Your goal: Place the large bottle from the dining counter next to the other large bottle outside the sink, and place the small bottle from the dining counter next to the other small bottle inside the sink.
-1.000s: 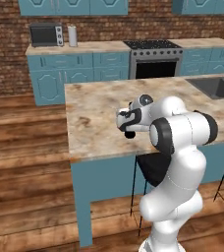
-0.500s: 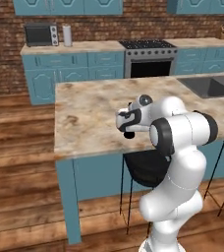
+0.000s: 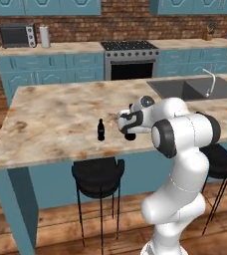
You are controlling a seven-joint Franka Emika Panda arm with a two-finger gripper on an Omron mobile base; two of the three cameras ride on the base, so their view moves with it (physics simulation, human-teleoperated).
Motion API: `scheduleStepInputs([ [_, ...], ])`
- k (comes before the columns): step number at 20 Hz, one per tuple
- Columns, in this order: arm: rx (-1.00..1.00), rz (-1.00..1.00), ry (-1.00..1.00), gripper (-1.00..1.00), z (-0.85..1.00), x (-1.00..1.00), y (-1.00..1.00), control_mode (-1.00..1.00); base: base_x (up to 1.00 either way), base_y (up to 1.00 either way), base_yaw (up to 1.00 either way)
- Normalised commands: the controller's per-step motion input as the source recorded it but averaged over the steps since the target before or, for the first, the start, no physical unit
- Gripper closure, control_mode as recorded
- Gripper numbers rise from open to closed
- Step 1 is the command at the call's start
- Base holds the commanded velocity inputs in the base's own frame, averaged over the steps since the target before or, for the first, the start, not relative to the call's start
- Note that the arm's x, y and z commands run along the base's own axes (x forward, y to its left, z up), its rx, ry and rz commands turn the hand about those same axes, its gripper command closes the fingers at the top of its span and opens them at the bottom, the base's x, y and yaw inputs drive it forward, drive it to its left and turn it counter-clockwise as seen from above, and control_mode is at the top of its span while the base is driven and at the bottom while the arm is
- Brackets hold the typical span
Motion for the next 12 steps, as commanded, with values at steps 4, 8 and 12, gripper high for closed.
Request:
scheduleStepInputs([
  [4, 0.00, 0.00, 0.00, 1.00, 0.00, 0.00, 0.00, 1.00, 0.00, -1.00, 0.00],
  [8, 0.00, 0.00, 0.00, 1.00, 0.00, 0.00, 0.00, 1.00, 0.00, -1.00, 0.00],
  [12, 0.00, 0.00, 0.00, 1.00, 0.00, 0.00, 0.00, 1.00, 0.00, -1.00, 0.00],
])
